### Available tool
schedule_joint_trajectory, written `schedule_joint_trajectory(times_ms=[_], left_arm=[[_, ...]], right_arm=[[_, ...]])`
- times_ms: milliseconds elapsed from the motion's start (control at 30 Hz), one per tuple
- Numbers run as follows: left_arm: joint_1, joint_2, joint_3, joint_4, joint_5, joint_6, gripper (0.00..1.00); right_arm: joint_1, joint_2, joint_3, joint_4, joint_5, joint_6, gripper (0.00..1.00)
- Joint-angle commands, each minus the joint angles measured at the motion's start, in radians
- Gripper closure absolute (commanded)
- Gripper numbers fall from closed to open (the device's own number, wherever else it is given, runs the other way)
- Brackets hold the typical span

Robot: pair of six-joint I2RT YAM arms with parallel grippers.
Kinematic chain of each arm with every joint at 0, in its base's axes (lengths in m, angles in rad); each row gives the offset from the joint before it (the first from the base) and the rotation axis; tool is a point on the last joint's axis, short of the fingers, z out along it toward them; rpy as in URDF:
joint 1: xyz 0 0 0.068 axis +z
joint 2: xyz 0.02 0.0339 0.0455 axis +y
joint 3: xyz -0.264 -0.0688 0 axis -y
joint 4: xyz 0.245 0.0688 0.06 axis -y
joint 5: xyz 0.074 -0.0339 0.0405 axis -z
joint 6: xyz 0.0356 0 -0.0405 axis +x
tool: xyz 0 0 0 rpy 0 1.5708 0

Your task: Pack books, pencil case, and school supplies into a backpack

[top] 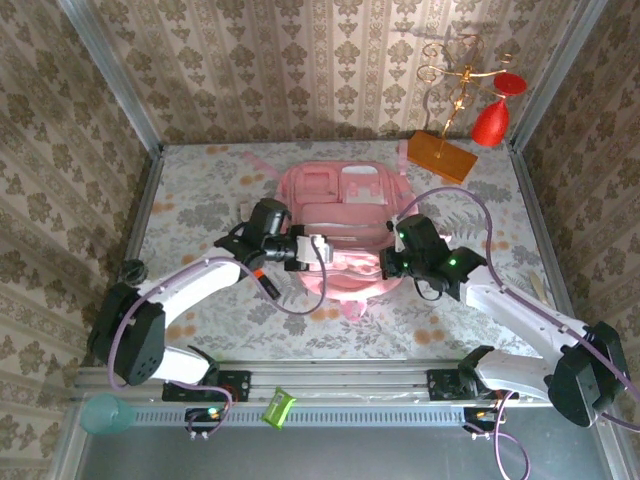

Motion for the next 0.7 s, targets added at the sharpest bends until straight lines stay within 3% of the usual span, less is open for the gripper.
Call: schedule_joint_trajectory(times_ms=[0,100,200,267,333,400,533,667], left_arm=[[0.116,-0.055,-0.026,0.067,0.02,-0.019,1.0],[0.168,-0.023,-0.005,0.007,-0.02,-0.016,0.97],[0.159,-0.001,0.027,-0.072,-0.031,-0.028,0.61],[0.106,-0.025,0.003,-0.036,-0.02,-0.068,0.43],[0.065,-0.065,-0.03,0.024,0.003,-0.117,0.33],[0.002,-0.088,-0.037,0.053,-0.018,-0.165,0.31],[-0.13,-0.064,0.005,0.023,-0.147,-0.146,0.36],[-0.19,-0.003,0.07,-0.033,-0.174,-0.1,0.42]], right_arm=[[-0.065,0.014,0.025,-0.133,0.202,-0.008,1.0],[-0.08,0.021,0.007,0.004,0.076,-0.033,1.0],[-0.061,0.019,-0.013,0.162,-0.149,-0.045,1.0],[-0.041,0.021,-0.022,0.24,-0.254,-0.037,1.0],[-0.025,0.029,-0.019,0.278,-0.322,-0.027,1.0],[-0.012,0.033,-0.018,0.304,-0.364,-0.026,1.0],[0.014,0.033,-0.03,0.356,-0.426,-0.037,1.0],[0.024,0.037,-0.03,0.376,-0.448,-0.039,1.0]])
